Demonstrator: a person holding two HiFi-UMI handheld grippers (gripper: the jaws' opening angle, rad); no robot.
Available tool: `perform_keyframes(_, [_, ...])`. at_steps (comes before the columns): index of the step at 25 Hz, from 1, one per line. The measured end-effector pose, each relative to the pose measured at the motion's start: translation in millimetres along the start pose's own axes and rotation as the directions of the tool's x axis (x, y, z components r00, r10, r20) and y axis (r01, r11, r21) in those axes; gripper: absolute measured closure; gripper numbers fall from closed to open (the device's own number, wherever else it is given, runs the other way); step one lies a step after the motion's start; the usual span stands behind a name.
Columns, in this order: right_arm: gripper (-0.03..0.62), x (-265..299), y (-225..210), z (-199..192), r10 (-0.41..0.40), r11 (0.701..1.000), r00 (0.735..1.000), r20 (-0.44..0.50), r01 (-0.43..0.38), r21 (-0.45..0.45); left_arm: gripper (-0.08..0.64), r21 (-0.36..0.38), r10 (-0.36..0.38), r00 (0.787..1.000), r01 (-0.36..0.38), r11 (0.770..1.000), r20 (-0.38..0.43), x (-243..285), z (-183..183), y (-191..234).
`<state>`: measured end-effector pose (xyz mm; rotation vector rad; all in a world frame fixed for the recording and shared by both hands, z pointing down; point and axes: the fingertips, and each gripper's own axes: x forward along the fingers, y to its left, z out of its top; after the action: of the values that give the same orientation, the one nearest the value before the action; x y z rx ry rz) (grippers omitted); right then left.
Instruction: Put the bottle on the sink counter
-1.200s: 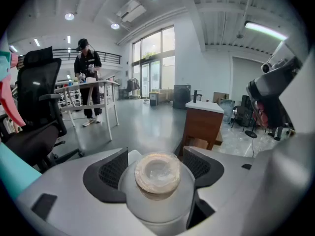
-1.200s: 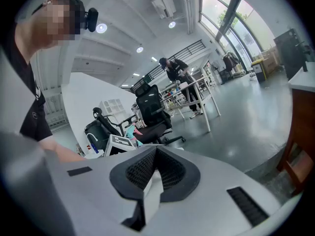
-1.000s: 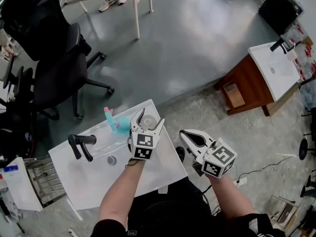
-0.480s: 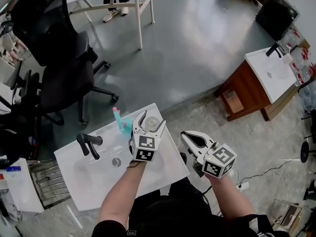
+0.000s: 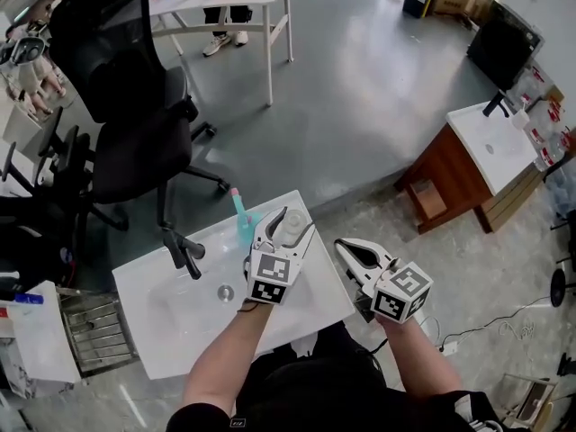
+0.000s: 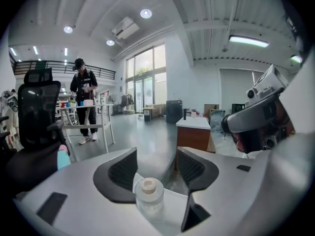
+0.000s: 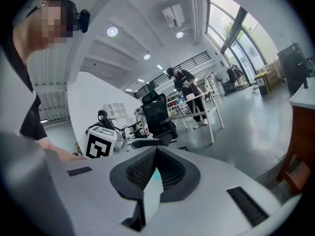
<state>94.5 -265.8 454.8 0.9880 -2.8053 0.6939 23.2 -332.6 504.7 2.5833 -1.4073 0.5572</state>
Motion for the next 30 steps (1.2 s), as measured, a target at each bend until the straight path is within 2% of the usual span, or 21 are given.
perform_keyframes(2, [0.578, -3, 10, 2, -0.003, 1.0, 1.0, 0.007, 0.003, -0.007, 0.378, 0.009, 0.004, 1.0, -0.005, 1.0, 0.026, -16, 8, 1])
perform_keyframes(12, [0.578, -5, 74, 9, -0.022, 0.998, 0.998, 0.06, 0.025, -0.055, 0.528, 0.046, 0.064, 0.993, -0.069, 0.997, 0.1, -121, 24, 44])
perform_keyframes(14, [0.578, -5, 90, 11, -0.024, 0.997, 0.997, 0.074, 0.03, -0.075, 0.54, 0.042, 0.067, 0.99, -0.073, 0.996, 0.121, -145, 24, 52])
perform_keyframes(17, [0.578, -9, 111, 14, -0.039, 0.994, 0.994, 0.103, 0.05, -0.098, 0.546, 0.033, 0.024, 0.986, -0.03, 0.999, 0.165, -176, 28, 54])
perform_keyframes(20, [0.578, -17, 126, 16, -0.057, 0.992, 0.991, 0.124, 0.069, -0.103, 0.548, 0.037, 0.001, 0.984, -0.008, 0.999, 0.176, -202, 30, 55])
perform_keyframes(30, [0.58, -53, 115, 26, -0.049, 0.99, 0.99, 0.131, 0.065, -0.125, 0.548, -0.111, 0.076, 0.983, -0.058, 0.992, 0.166, -230, 35, 63])
